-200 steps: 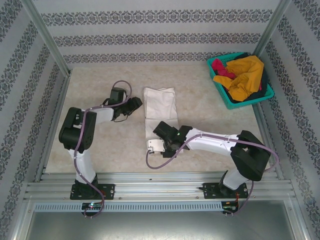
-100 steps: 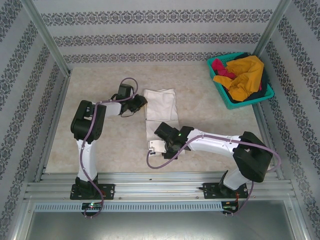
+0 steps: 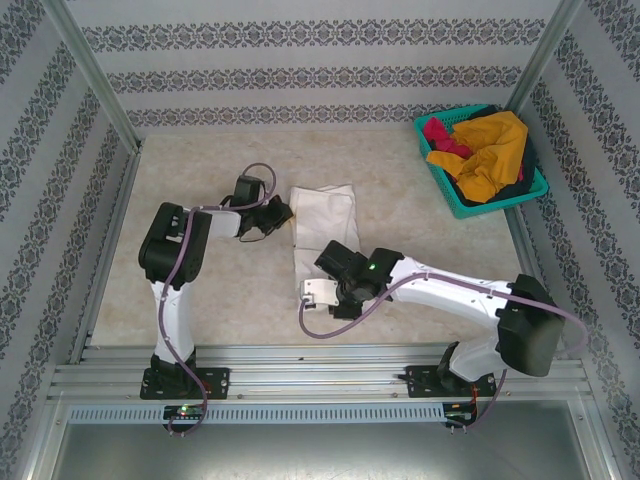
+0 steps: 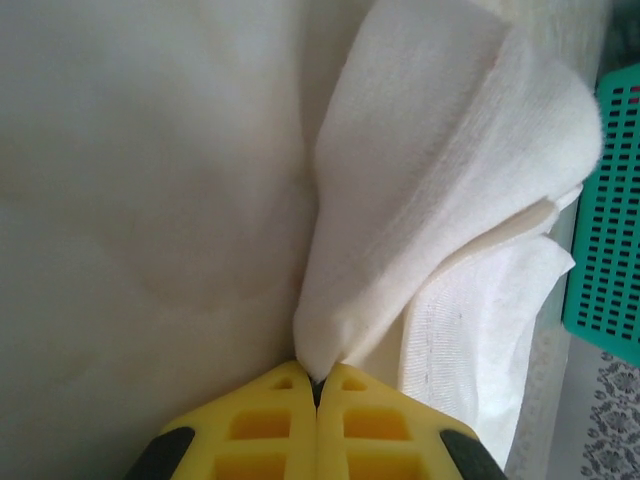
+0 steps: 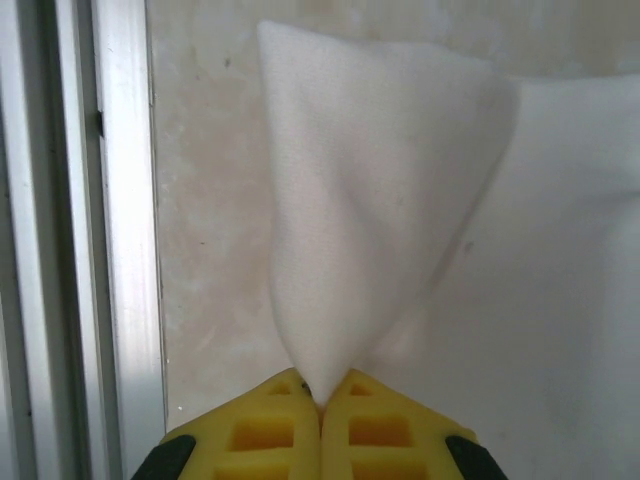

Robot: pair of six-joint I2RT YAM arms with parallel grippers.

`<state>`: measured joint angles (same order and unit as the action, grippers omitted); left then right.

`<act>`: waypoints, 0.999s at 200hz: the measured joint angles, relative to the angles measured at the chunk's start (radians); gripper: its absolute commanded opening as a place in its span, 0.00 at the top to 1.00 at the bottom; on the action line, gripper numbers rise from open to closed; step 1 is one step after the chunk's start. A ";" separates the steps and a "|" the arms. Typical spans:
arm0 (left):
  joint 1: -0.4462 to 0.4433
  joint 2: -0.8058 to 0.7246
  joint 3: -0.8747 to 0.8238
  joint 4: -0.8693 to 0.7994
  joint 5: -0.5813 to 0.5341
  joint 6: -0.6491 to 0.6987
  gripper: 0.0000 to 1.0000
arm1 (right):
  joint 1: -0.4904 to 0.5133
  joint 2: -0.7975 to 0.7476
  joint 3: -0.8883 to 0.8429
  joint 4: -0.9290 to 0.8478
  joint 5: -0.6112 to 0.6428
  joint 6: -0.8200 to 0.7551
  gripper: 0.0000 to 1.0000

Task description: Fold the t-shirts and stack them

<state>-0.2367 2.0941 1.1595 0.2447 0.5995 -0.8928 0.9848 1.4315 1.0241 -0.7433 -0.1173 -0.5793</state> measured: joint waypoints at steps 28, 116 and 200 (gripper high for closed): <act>0.000 -0.051 -0.085 0.024 0.014 0.006 1.00 | -0.014 -0.007 0.084 -0.047 0.024 -0.048 1.00; 0.001 -0.096 -0.197 0.119 0.037 0.013 1.00 | -0.199 0.211 0.424 -0.088 0.117 -0.303 1.00; 0.015 -0.075 -0.170 0.089 0.086 0.071 1.00 | -0.297 0.488 0.715 -0.055 0.129 -0.420 1.00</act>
<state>-0.2218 2.0190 0.9894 0.3340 0.6853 -0.8223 0.6876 1.9190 1.7386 -0.7986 0.0116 -0.9997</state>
